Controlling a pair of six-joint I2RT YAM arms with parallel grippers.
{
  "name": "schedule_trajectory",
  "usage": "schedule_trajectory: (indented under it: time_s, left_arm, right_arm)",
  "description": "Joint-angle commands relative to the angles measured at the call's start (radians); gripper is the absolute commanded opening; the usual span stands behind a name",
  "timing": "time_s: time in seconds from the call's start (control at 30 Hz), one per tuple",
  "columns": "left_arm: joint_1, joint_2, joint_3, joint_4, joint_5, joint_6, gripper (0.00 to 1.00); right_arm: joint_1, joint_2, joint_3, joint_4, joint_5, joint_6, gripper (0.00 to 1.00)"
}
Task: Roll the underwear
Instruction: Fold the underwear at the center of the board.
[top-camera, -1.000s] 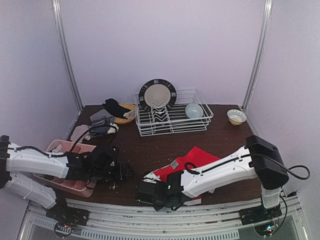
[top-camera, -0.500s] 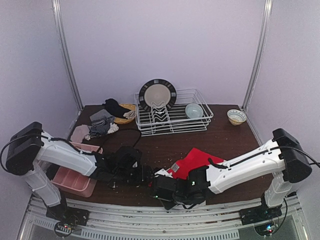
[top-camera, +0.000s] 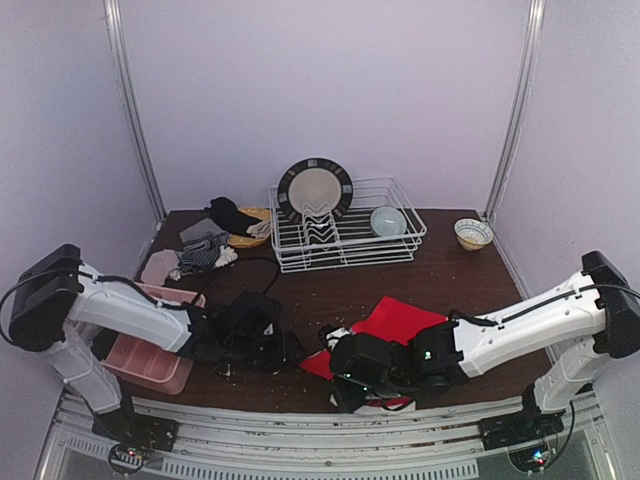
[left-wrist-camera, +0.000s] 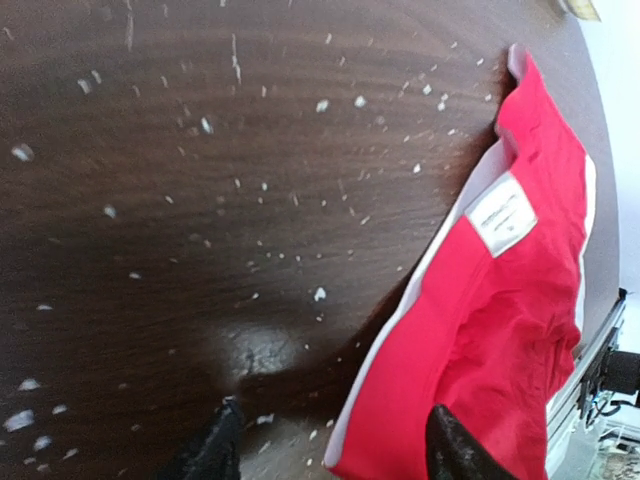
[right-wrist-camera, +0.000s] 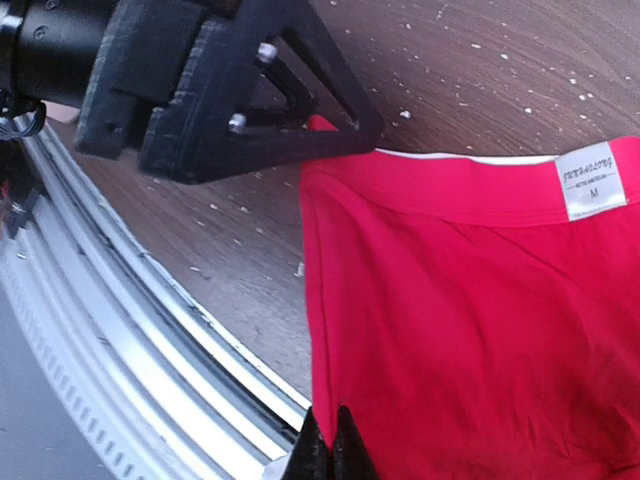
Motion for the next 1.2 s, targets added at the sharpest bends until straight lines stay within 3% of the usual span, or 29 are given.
schedule_trajectory:
  time_s: [0.0, 0.2, 0.43, 0.6, 0.77, 1.17]
  left_arm:
    - [-0.01, -0.189, -0.027, -0.135, -0.157, 0.008, 0.66]
    - [-0.041, -0.477, -0.079, -0.353, -0.312, 0.008, 0.71]
    - [-0.056, -0.634, -0.115, -0.411, -0.306, 0.062, 0.72]
    - [-0.056, -0.583, -0.109, -0.367, -0.273, 0.095, 0.73]
    - [-0.058, -0.436, -0.062, -0.296, -0.227, 0.163, 0.74]
    - [-0.058, -0.162, 0.123, -0.219, -0.192, 0.29, 0.75]
  right_arm:
    - [-0.021, -0.029, -0.036, 0.203, -0.222, 0.002, 0.0]
    - [-0.017, 0.0, 0.024, 0.293, -0.379, 0.054, 0.0]
    - [-0.045, -0.107, 0.05, 0.045, -0.234, -0.022, 0.0]
    - [-0.133, -0.256, -0.055, -0.085, -0.129, -0.051, 0.0]
    - [-0.244, -0.363, -0.166, -0.141, -0.114, -0.094, 0.0]
    - [-0.403, -0.424, -0.292, -0.159, -0.085, -0.17, 0.0]
